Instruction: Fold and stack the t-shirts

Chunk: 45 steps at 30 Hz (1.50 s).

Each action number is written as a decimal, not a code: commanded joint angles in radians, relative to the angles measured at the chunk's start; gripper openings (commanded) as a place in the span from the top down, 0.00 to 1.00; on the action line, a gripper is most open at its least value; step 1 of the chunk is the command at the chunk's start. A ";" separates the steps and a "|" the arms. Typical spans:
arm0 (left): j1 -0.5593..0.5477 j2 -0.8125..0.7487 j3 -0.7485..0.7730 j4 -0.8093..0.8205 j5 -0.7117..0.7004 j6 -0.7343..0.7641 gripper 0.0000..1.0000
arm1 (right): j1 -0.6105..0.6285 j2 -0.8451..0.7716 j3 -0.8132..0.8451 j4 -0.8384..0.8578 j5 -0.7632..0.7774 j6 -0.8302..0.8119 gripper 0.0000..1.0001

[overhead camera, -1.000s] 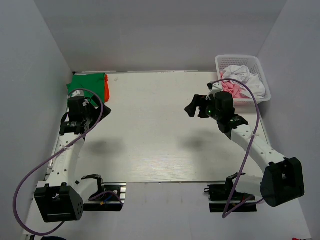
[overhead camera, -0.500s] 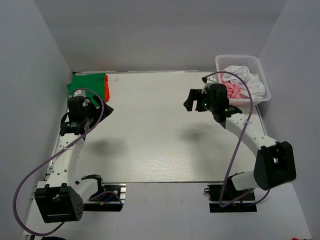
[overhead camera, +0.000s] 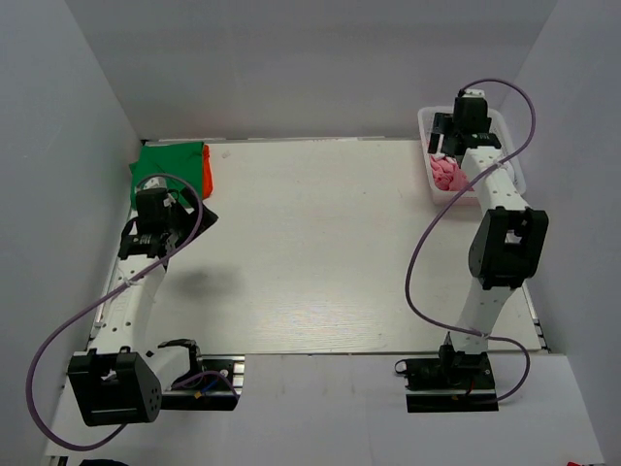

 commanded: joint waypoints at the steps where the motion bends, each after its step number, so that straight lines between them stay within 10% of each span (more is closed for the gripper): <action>1: -0.003 0.020 -0.001 -0.030 -0.067 0.005 0.00 | -0.031 0.069 0.098 -0.103 0.089 -0.138 0.10; 9: -0.003 0.053 -0.001 -0.033 -0.076 0.005 0.00 | -0.148 0.249 0.240 -0.072 -0.117 -0.431 0.10; 23: -0.003 0.063 0.017 -0.057 -0.153 -0.004 0.00 | -0.207 0.492 0.394 -0.129 -0.225 -0.380 0.13; 27: -0.003 0.063 0.017 -0.067 -0.153 -0.004 0.00 | -0.214 0.506 0.369 -0.164 -0.317 -0.304 0.26; 31: -0.003 0.053 0.017 -0.067 -0.162 -0.004 0.00 | -0.226 0.505 0.349 -0.197 -0.436 -0.263 0.70; 32: -0.003 0.053 0.017 -0.067 -0.162 -0.004 0.00 | -0.229 0.503 0.349 -0.198 -0.468 -0.255 1.00; 45: -0.003 -0.055 -0.011 -0.085 -0.153 -0.024 0.00 | -0.272 0.096 0.316 0.059 -0.500 0.004 1.00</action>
